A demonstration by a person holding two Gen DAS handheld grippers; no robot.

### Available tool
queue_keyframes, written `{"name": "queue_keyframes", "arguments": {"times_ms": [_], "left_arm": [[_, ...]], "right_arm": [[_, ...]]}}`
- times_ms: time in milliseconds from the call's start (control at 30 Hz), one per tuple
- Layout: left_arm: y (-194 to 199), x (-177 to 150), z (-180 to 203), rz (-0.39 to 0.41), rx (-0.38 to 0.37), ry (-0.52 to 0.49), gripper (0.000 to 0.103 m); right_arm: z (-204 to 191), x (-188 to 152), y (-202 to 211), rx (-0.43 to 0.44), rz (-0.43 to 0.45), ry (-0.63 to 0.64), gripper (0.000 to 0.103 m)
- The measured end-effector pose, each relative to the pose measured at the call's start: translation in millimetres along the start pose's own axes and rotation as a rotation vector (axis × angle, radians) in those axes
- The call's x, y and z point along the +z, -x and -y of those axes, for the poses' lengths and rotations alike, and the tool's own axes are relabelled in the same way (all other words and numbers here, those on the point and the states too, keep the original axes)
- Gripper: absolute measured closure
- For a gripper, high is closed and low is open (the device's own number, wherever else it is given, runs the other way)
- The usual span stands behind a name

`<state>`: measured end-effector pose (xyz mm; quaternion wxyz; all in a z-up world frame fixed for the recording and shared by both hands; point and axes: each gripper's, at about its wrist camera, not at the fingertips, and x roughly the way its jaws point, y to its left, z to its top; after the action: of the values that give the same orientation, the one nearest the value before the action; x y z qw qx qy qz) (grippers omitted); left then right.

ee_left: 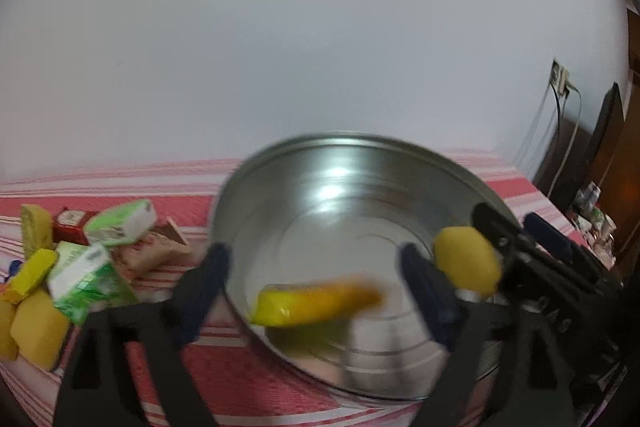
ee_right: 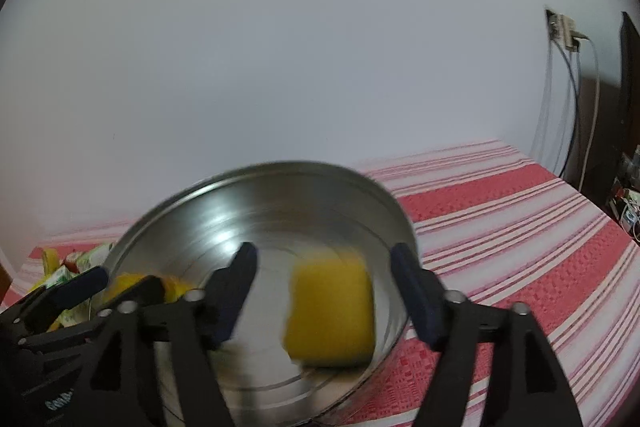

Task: Organize objects
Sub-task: 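Carry both items over the metal tin and release them inside, then withdraw both tools from the tin back toward the pile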

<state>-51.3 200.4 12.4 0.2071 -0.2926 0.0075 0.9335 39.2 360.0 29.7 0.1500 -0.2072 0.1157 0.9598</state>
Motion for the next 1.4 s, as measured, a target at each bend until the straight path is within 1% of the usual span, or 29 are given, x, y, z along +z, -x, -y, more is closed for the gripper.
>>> {"name": "queue_keyframes", "arguments": {"times_ms": [67, 100, 133, 200, 300, 433, 533, 600, 667, 800, 1000, 1233, 1300, 1400], "left_arm": [[11, 0, -3, 0.053, 0.026, -0.002, 0.0], [14, -1, -3, 0.065, 0.032, -0.009, 0.0], [17, -1, -4, 0.073, 0.037, -0.016, 0.0], [24, -4, -6, 0.081, 0.052, -0.018, 0.0], [34, -7, -13, 0.101, 0.073, -0.017, 0.0], [46, -11, -20, 0.145, 0.125, -0.033, 0.0], [48, -12, -27, 0.141, 0.141, -0.027, 0.0], [49, -14, -31, 0.136, 0.152, -0.025, 0.0], [53, -16, -34, 0.145, 0.168, -0.029, 0.0], [58, -22, -40, 0.16, 0.209, -0.046, 0.0], [66, -27, -57, 0.15, 0.224, -0.017, 0.0], [66, -32, -70, 0.143, 0.246, -0.019, 0.0], [67, -34, -75, 0.136, 0.253, -0.017, 0.0], [68, -36, -83, 0.127, 0.261, -0.013, 0.0]], "right_arm": [[3, 2, 11, 0.007, 0.05, -0.042, 0.019], [6, 2, 17, 0.007, 0.078, -0.063, 0.015], [7, 1, 20, 0.004, 0.096, -0.073, 0.014], [5, 1, 25, -0.011, 0.115, -0.077, 0.014], [1, 2, 25, -0.02, 0.115, -0.071, 0.014], [-10, 3, 27, -0.047, 0.146, -0.037, 0.014], [-16, 3, 34, -0.07, 0.176, -0.011, 0.014], [-21, 1, 31, -0.085, 0.188, 0.004, 0.014], [-37, -2, 41, -0.098, 0.196, 0.024, 0.014], [-46, -5, 50, -0.114, 0.209, 0.032, 0.014], [-54, -14, 54, -0.098, 0.195, -0.001, 0.014], [-81, -27, 63, -0.1, 0.199, 0.066, 0.014], [-73, -24, 56, -0.103, 0.198, 0.064, 0.014], [-75, -26, 58, -0.092, 0.189, 0.041, 0.014]]}}
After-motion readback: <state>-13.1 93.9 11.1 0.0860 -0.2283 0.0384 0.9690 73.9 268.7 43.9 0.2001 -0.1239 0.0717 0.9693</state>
